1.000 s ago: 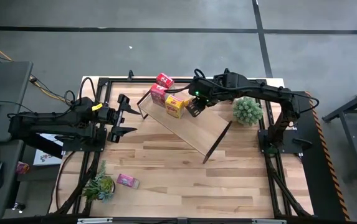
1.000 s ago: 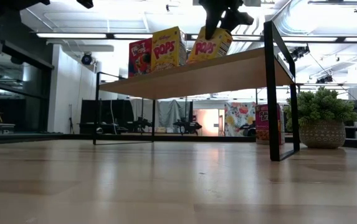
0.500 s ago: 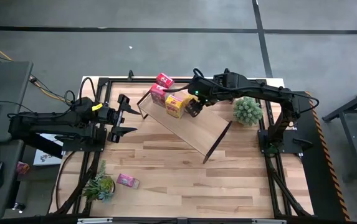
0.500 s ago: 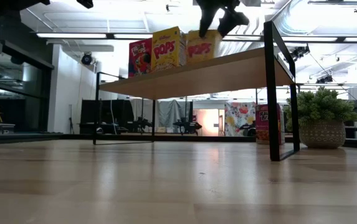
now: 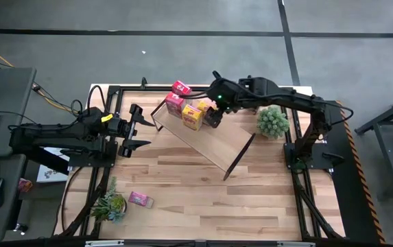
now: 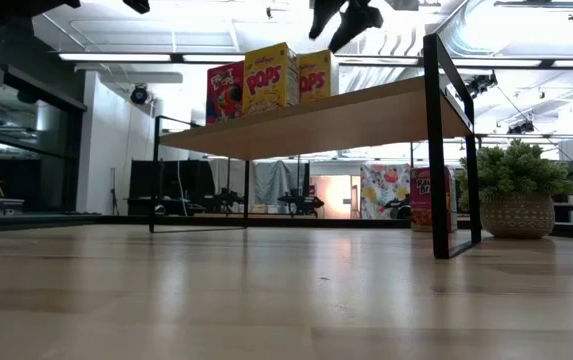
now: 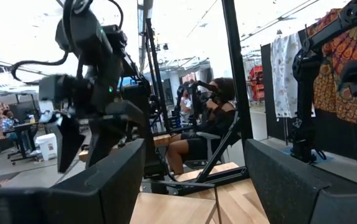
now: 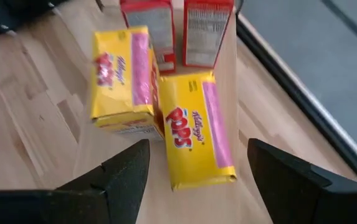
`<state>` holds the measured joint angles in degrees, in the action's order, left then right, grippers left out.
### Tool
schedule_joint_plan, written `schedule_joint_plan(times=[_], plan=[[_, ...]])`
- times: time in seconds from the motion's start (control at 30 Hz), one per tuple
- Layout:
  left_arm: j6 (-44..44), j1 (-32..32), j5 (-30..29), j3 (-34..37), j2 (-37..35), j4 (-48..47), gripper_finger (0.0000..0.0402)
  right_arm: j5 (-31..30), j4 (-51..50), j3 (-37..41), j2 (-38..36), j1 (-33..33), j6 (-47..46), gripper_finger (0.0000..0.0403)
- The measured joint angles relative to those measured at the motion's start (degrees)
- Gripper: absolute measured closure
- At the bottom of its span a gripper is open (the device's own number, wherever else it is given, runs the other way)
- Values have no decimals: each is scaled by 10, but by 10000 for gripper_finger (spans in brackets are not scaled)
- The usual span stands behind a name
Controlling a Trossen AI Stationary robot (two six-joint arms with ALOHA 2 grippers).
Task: Stack cereal on shelf
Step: Put the yellow cereal box on the shelf
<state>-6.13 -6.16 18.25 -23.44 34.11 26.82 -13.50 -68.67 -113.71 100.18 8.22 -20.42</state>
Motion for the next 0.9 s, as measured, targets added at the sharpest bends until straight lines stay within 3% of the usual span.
schedule_joint_plan(times=[0.27, 0.5, 0.7, 0.8, 0.9], plan=[[1, 0, 0, 0, 0, -5, 135, -12, -91, -18, -21, -15, 9, 139], [0, 0, 0, 0, 0, -9, 135, -179, -201, 15, -39, -112, -87, 139], [1, 0, 0, 0, 0, -8, 135, -237, -195, 143, -78, -191, -136, 139], [2, 0, -1, 0, 0, -8, 135, -228, -165, 247, -118, -202, -169, 142], [5, 0, -3, 0, 0, -8, 135, -200, -58, 344, -170, -198, -164, 158]])
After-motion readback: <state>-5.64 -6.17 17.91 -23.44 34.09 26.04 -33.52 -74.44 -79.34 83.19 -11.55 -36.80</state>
